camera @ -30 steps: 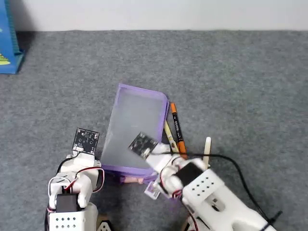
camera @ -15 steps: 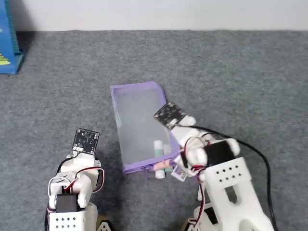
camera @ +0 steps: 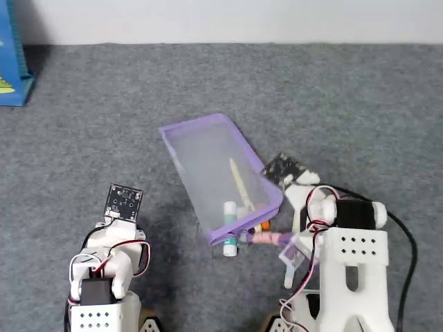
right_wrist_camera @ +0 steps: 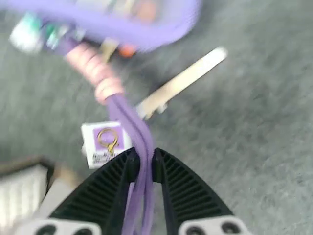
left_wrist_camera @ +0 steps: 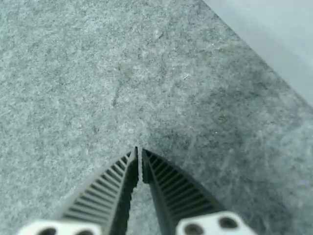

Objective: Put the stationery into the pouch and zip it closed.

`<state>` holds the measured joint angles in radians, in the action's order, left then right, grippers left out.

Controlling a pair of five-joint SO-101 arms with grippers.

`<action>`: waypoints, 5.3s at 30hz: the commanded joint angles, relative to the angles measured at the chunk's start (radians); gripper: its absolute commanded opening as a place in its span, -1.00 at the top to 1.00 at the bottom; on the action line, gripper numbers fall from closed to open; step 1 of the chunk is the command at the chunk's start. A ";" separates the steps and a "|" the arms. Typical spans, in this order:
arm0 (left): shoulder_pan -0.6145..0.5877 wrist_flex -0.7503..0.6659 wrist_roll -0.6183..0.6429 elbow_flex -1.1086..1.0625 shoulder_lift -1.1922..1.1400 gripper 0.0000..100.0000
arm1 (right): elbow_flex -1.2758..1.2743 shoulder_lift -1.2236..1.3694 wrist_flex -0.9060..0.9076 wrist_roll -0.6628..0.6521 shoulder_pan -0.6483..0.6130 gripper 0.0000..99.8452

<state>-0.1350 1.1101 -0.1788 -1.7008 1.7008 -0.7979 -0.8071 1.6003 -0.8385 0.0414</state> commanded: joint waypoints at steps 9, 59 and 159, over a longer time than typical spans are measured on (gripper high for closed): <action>0.002 0.005 -0.006 0.012 0.011 0.97 | 0.055 -0.001 -0.045 0.011 -0.067 0.58; 0.002 0.005 -0.006 0.012 0.011 0.97 | -0.502 0.002 -0.607 0.232 -0.501 0.78; 0.305 -0.160 0.333 0.205 0.012 0.33 | -0.292 -0.671 -0.512 0.522 -0.707 0.98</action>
<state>0.1872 0.9782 0.1542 -1.5029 1.7146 -1.1032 -1.4607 1.0848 -0.3291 -0.6582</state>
